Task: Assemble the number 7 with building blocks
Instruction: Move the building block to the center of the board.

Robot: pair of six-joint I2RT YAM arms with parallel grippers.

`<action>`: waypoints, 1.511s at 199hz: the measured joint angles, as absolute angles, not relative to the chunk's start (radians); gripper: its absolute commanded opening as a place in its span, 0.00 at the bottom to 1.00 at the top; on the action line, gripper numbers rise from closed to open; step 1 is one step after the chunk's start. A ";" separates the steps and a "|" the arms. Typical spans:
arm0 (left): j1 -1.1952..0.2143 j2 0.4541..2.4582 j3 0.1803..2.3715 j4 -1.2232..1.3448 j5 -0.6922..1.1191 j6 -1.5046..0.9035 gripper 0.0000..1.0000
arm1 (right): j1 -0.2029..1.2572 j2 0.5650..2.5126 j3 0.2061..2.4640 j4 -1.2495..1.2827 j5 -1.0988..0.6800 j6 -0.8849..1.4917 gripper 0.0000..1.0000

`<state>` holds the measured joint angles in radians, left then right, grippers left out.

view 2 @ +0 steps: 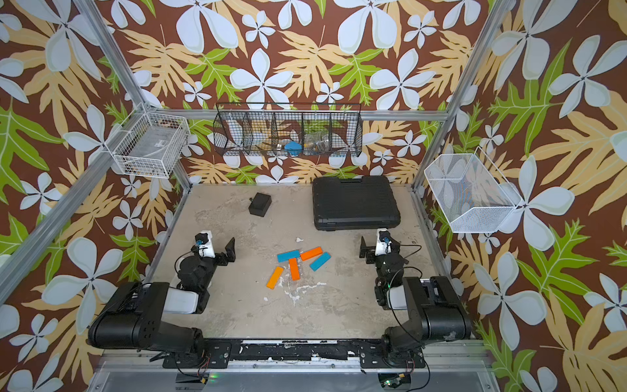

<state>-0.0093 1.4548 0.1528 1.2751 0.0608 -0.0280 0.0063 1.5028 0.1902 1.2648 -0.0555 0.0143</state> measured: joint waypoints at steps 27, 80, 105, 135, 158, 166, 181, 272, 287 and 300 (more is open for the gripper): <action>-0.009 1.453 0.153 1.273 0.061 -0.028 1.00 | 0.006 1.498 0.189 1.260 -0.056 0.014 1.00; -0.009 1.453 0.153 1.271 0.061 -0.028 1.00 | 0.006 1.498 0.187 1.263 -0.056 0.014 1.00; -0.009 1.453 0.153 1.271 0.061 -0.028 1.00 | 0.006 1.498 0.187 1.263 -0.056 0.014 1.00; -0.009 1.453 0.153 1.270 0.061 -0.028 1.00 | 0.006 1.498 0.187 1.263 -0.056 0.014 1.00; -0.009 1.453 0.153 1.271 0.061 -0.028 1.00 | 0.006 1.498 0.187 1.263 -0.056 0.014 1.00; -0.009 1.453 0.153 1.272 0.061 -0.028 1.00 | 0.006 1.498 0.187 1.263 -0.056 0.014 1.00; -0.009 1.454 0.153 1.274 0.061 -0.028 1.00 | 0.006 1.498 0.187 1.263 -0.056 0.014 1.00; -0.009 1.404 0.258 1.126 0.088 -0.023 1.00 | 0.012 1.451 0.334 1.061 -0.055 0.015 1.00; -0.010 1.402 0.370 0.979 0.089 -0.025 1.00 | 0.014 1.477 0.461 0.896 -0.033 0.038 1.00; -0.014 1.401 0.429 0.887 0.080 -0.028 1.00 | 0.015 1.543 0.587 0.745 0.014 0.077 1.00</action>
